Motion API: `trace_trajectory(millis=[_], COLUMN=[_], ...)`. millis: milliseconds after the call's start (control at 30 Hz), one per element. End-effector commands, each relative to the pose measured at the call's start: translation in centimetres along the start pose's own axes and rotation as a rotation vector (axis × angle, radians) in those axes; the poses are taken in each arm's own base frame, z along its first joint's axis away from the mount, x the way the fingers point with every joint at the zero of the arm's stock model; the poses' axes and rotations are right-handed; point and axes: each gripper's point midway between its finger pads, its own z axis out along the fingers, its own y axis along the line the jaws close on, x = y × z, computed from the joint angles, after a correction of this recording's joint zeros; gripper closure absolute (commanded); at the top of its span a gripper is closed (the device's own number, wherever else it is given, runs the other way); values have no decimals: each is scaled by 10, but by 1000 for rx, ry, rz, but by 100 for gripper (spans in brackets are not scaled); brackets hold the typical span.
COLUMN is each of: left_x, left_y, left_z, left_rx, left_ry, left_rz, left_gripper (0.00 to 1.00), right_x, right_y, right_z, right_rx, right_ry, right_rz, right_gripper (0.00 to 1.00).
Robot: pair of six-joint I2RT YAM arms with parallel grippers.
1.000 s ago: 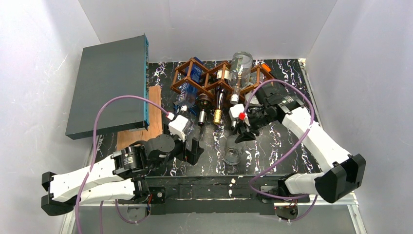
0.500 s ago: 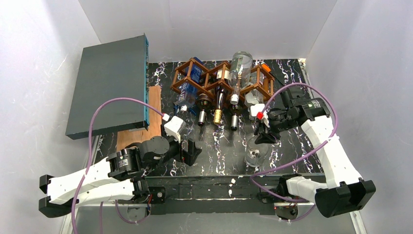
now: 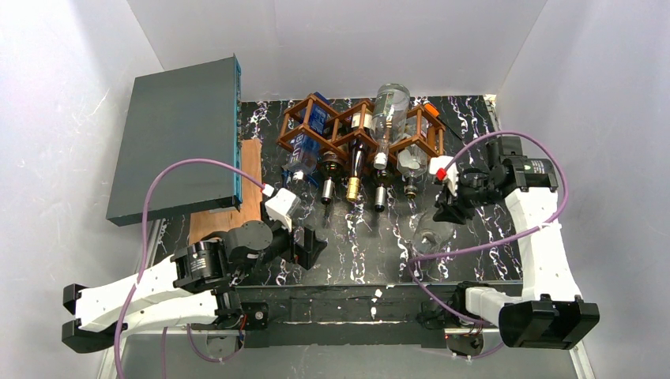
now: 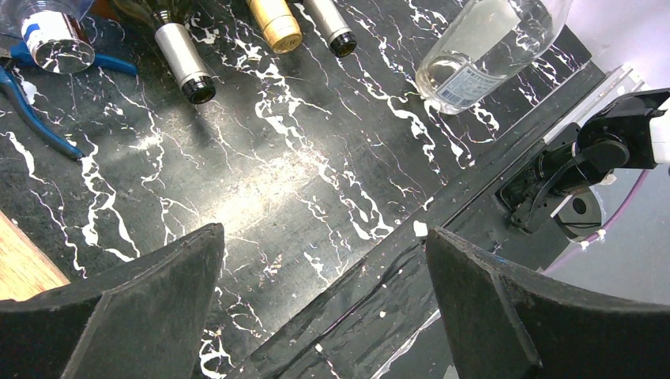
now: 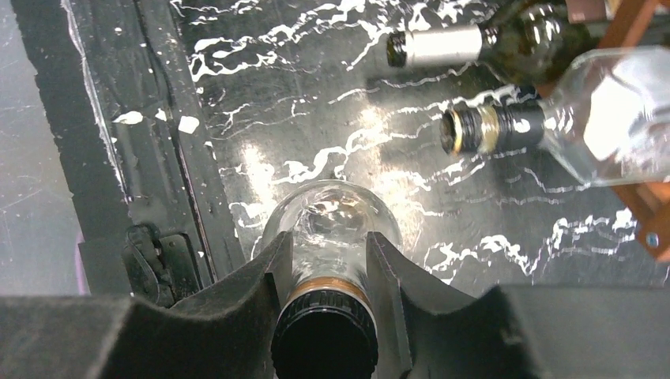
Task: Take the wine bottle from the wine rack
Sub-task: Move the wine bottle to the center of the board.
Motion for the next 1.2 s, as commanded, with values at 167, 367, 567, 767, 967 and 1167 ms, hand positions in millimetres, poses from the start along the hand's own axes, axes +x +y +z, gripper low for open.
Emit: trace_trajectory(millis=[167, 367, 567, 767, 967, 1167], left_x=[-3, -3, -3, -3, -3, -4], left_y=[4, 5, 6, 6, 5, 4], left_z=[-3, -4, -4, -3, -2, 0], left_rx=[-4, -3, -6, -4, -3, -4], left_ry=[-23, -34, -35, -34, -31, -36], left_rz=[7, 6, 14, 17, 26, 24], left_gripper=[2, 2, 2, 2, 2, 2], right_x=[-11, 2, 13, 24, 35, 30], right_y=[-40, -61, -80, -104, -144, -187], right_z=[-41, -55, -71, -94, -111, -125], right_rx=[171, 229, 288, 361, 448, 593], right_ry=[-74, -76, -75, -96, -133, -223], right_rz=[1, 53, 92, 143, 226, 272], right_gripper=[99, 99, 99, 99, 99, 99])
